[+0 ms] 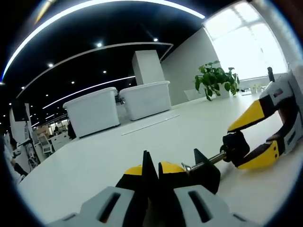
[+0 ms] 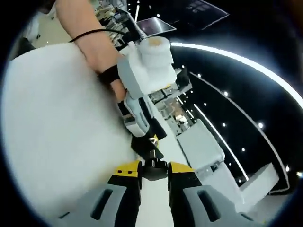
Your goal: Clamp the fixed fixture on the desktop, loosen the retaining clip, secure it to the edge of the desk, and tighten the retaining clip.
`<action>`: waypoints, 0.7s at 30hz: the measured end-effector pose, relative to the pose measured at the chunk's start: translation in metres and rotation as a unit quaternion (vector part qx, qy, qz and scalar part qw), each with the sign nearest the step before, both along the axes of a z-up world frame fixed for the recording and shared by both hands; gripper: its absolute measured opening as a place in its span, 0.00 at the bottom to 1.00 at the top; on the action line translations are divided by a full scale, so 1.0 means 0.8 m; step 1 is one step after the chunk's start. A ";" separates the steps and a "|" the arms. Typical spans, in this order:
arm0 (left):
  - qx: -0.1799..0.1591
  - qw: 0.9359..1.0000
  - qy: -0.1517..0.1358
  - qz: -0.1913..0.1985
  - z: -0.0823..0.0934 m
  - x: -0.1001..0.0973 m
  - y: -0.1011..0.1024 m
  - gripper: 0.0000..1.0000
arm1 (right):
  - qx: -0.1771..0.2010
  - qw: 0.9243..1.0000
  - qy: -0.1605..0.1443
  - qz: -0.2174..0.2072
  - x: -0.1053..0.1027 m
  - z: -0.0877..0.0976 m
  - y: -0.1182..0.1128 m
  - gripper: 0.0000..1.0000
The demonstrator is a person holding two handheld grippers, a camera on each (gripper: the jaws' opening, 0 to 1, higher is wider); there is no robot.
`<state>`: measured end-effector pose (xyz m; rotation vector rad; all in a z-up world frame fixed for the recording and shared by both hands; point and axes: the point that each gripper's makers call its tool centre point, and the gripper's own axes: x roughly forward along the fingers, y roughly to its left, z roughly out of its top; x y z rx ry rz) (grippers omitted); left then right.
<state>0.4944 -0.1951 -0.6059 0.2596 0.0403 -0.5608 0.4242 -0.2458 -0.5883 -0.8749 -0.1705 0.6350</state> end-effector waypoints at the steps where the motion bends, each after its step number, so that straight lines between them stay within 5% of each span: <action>1: 0.000 1.000 0.000 0.000 0.000 0.000 0.000 0.09 | 0.024 1.000 0.012 -0.006 0.005 0.004 -0.006 0.31; 3: 0.000 1.000 0.000 0.000 0.000 0.000 0.000 0.09 | 0.082 0.996 0.042 -0.003 0.004 0.010 -0.010 0.38; 8: 0.000 1.000 0.000 0.000 0.000 0.000 0.000 0.09 | 0.232 0.964 0.125 0.027 0.001 0.029 -0.008 0.35; 12: 0.000 1.000 0.000 0.000 0.000 0.000 0.000 0.09 | 0.259 0.949 0.177 0.008 0.011 0.011 -0.015 0.35; 14: 0.000 1.000 0.000 0.000 0.000 0.000 0.000 0.09 | 0.300 0.930 0.211 0.001 0.016 0.008 -0.020 0.35; 17: 0.000 1.000 0.000 0.000 0.000 0.000 0.000 0.09 | 0.388 0.882 0.267 0.005 0.017 0.013 -0.029 0.31; 19: 0.001 1.000 -0.001 0.000 0.000 0.000 0.000 0.09 | 0.431 0.858 0.281 -0.002 0.024 0.019 -0.039 0.30; 21: 0.001 1.000 -0.001 -0.001 0.000 0.000 0.000 0.09 | 0.451 0.844 0.291 0.002 0.025 0.021 -0.043 0.26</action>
